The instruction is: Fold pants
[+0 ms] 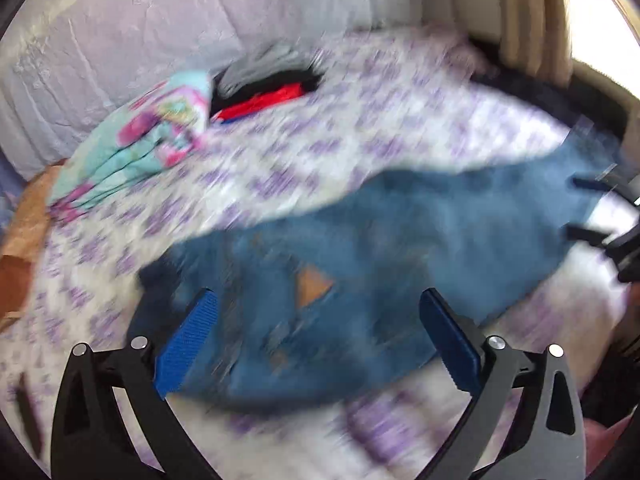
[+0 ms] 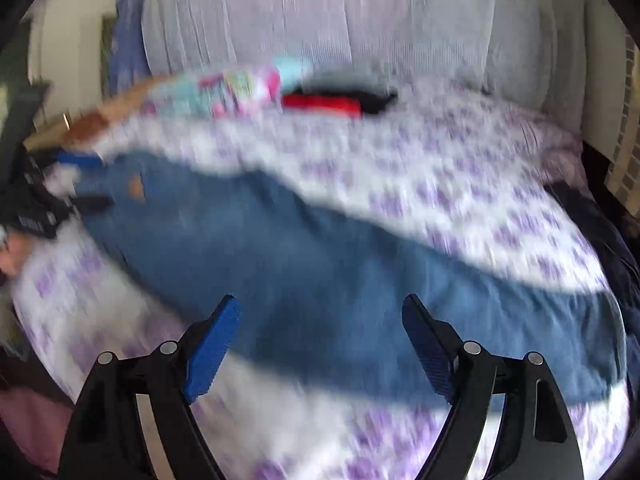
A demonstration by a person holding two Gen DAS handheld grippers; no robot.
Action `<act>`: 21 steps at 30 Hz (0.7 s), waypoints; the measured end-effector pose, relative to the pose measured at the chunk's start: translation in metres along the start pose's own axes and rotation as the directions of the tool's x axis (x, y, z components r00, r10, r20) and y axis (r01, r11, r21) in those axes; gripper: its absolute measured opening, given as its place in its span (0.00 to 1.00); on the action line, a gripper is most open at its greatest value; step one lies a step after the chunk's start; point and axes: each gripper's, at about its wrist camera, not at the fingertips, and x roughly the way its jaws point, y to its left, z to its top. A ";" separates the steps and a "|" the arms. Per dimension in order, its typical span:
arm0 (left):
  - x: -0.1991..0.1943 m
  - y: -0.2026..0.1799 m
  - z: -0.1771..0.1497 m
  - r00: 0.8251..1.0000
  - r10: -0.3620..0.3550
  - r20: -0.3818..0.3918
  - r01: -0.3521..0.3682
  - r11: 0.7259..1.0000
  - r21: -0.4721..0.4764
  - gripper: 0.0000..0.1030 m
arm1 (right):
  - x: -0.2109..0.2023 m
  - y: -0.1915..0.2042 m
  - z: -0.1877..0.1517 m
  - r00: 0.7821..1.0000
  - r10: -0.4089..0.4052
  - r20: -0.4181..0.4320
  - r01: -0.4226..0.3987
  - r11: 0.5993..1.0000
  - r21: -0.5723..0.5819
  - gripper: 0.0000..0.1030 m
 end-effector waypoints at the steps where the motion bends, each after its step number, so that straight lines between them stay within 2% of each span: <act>1: 0.002 -0.003 0.013 0.998 -0.058 0.027 0.059 0.998 -0.030 0.96 | 0.007 -0.001 0.014 0.999 0.034 0.026 -0.035 0.999 0.016 0.82; 2: 0.013 -0.010 0.025 0.996 -0.081 0.031 0.082 0.996 -0.047 0.96 | 0.019 -0.001 0.026 0.998 0.054 0.026 -0.055 0.998 0.028 0.81; 3: 0.026 -0.015 0.031 0.998 -0.067 0.015 0.067 0.997 -0.049 0.96 | 0.034 0.002 0.036 0.997 0.082 0.002 -0.082 0.996 0.039 0.75; 4: 0.042 -0.022 0.034 0.999 -0.048 -0.024 0.046 0.998 -0.051 0.96 | 0.049 0.004 0.044 0.992 0.124 -0.033 -0.123 0.991 0.044 0.65; 5: 0.059 -0.027 0.032 0.996 -0.029 -0.083 0.025 0.998 -0.055 0.96 | 0.067 0.007 0.048 0.981 0.176 -0.081 -0.173 0.984 0.041 0.60; 6: 0.085 -0.028 0.027 0.983 -0.019 -0.184 0.006 0.998 -0.070 0.96 | 0.079 0.011 0.047 0.971 0.205 -0.125 -0.202 0.979 0.032 0.59; 7: 0.097 -0.027 0.019 0.973 -0.013 -0.232 -0.005 0.997 -0.077 0.96 | 0.094 0.013 0.044 0.961 0.209 -0.183 -0.211 0.977 0.011 0.58; 8: 0.104 -0.027 0.012 0.972 -0.011 -0.234 -0.007 0.997 -0.075 0.96 | 0.101 0.014 0.037 0.959 0.177 -0.221 -0.189 0.981 -0.034 0.56; 9: 0.100 -0.030 0.008 0.979 -0.003 -0.204 -0.009 0.998 -0.056 0.96 | 0.101 0.011 0.033 0.960 0.163 -0.228 -0.186 0.979 -0.085 0.55; 10: 0.099 -0.031 0.004 0.980 0.006 -0.200 -0.015 0.999 -0.042 0.96 | 0.094 0.002 0.026 0.962 0.166 -0.218 -0.196 0.973 -0.125 0.58; 11: 0.097 -0.031 0.003 0.980 0.009 -0.200 -0.017 0.999 -0.038 0.96 | 0.087 -0.010 0.023 0.967 0.136 -0.215 -0.169 0.975 -0.144 0.60; 12: 0.097 -0.029 0.003 0.980 0.002 -0.199 -0.011 0.999 -0.044 0.96 | 0.079 -0.027 0.020 0.976 0.076 -0.204 -0.110 0.981 -0.160 0.61; 13: 0.098 -0.028 0.002 0.981 -0.011 -0.194 0.000 0.998 -0.055 0.96 | 0.071 -0.054 0.014 0.980 0.002 -0.197 -0.034 0.986 -0.162 0.67; 14: 0.098 -0.027 0.000 0.982 -0.015 -0.190 0.004 0.998 -0.059 0.96 | 0.064 -0.079 0.006 0.978 -0.058 -0.199 0.031 0.990 -0.136 0.78; 15: 0.097 -0.027 -0.001 0.983 -0.013 -0.185 0.003 0.998 -0.056 0.96 | 0.055 -0.115 -0.004 0.966 -0.165 -0.199 0.152 0.985 -0.080 0.90; 16: 0.096 -0.029 -0.001 0.983 -0.010 -0.182 0.000 0.999 -0.052 0.96 | 0.045 -0.143 -0.015 0.952 -0.231 -0.199 0.231 0.973 -0.027 0.90; 17: 0.096 -0.029 -0.001 0.984 -0.008 -0.180 -0.001 0.999 -0.050 0.96 | 0.036 -0.170 -0.027 0.946 -0.247 -0.210 0.261 0.964 0.045 0.90; 18: 0.096 -0.030 -0.001 0.984 -0.006 -0.178 -0.003 0.999 -0.049 0.96 | 0.021 -0.198 -0.040 0.950 -0.229 -0.211 0.264 0.952 0.156 0.86; 19: 0.095 -0.030 0.001 0.984 -0.003 -0.180 -0.006 0.999 -0.046 0.96 | 0.009 -0.212 -0.048 0.942 -0.265 -0.205 0.308 0.926 0.220 0.73; 21: 0.096 -0.030 0.004 0.980 0.008 -0.197 -0.020 0.998 -0.055 0.96 | -0.013 -0.213 -0.054 0.924 -0.334 -0.186 0.375 0.888 0.265 0.72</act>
